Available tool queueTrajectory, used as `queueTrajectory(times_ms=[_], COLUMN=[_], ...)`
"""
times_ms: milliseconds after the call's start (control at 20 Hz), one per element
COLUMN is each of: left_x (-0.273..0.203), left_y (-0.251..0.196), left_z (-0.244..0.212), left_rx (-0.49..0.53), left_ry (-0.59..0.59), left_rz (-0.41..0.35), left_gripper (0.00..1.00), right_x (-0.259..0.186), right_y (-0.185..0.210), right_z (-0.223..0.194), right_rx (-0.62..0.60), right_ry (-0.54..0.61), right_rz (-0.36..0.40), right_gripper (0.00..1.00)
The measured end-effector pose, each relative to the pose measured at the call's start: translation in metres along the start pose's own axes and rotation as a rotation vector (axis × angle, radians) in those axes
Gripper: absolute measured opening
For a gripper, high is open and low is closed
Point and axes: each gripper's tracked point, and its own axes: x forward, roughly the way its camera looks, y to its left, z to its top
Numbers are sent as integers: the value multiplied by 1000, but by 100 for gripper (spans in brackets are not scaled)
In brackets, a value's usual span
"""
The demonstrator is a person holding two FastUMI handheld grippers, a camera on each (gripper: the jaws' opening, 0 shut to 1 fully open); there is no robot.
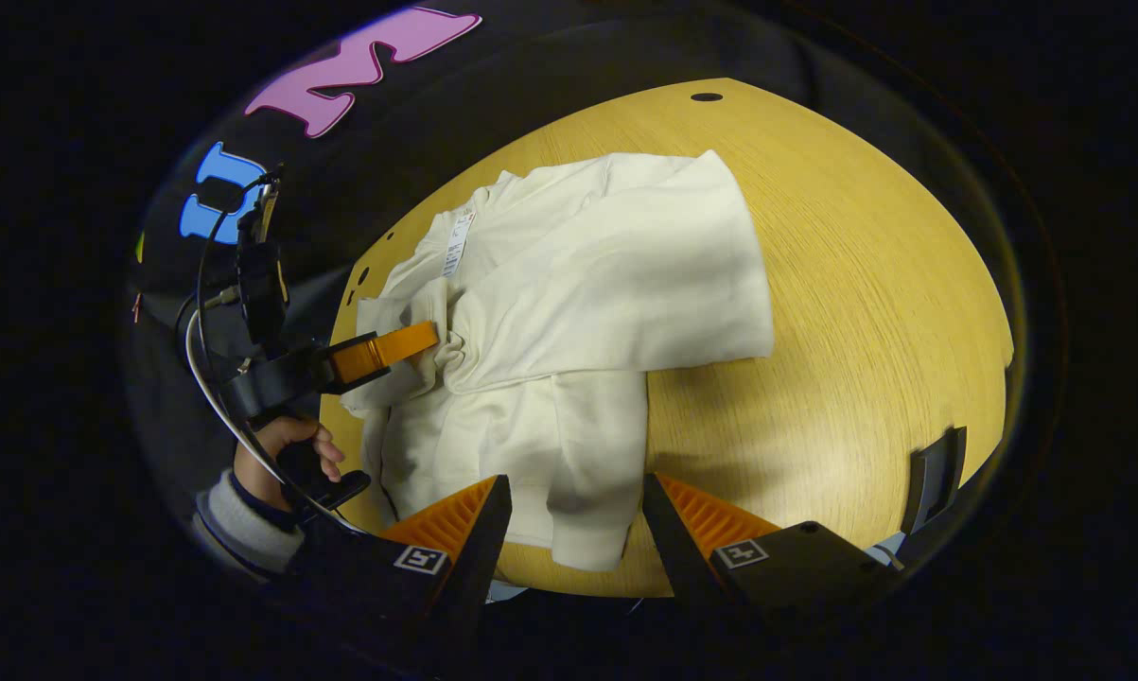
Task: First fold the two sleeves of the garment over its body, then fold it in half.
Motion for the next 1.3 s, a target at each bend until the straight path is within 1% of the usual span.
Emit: queueTrajectory(times_ms=[50,150,200,250,300,400,500,650,700,850,1050,1200,1300], left_x=[-1,-5,-4,-7,-8,-15,-29,-57,-70,-94,-123,-135,-138], left_y=[-1,-6,-9,-10,-9,-5,-1,10,20,37,65,81,84], left_z=[1,4,1,-3,-5,-7,-11,-22,-31,-61,-108,-146,-164], left_rx=[-7,-23,-24,-17,-9,0,-8,-25,-28,-43,-43,-64,-91], left_ry=[-5,-29,-27,-14,-13,-13,-17,-24,-27,-12,31,83,108], left_rz=[-6,-44,-60,-65,-59,-50,-52,-68,-65,-66,-31,-15,-17], left_gripper=[15,25,44,54,71,85,89,90,90,90,90,90,90], right_x=[1,2,2,3,3,3,3,1,0,-4,-5,-4,0], right_y=[0,2,3,4,6,7,7,3,0,0,-3,-4,-1], right_z=[-1,-2,-3,-3,-3,-4,-6,-12,-15,-22,-31,-36,-39], right_rx=[1,7,8,8,8,9,8,-11,-20,-14,-20,-43,-50], right_ry=[4,10,10,8,5,3,1,9,8,6,10,13,18], right_rz=[0,7,9,8,7,3,-6,-30,-47,-57,-79,-101,-106], right_gripper=[86,87,87,87,87,87,87,87,87,88,88,88,88])
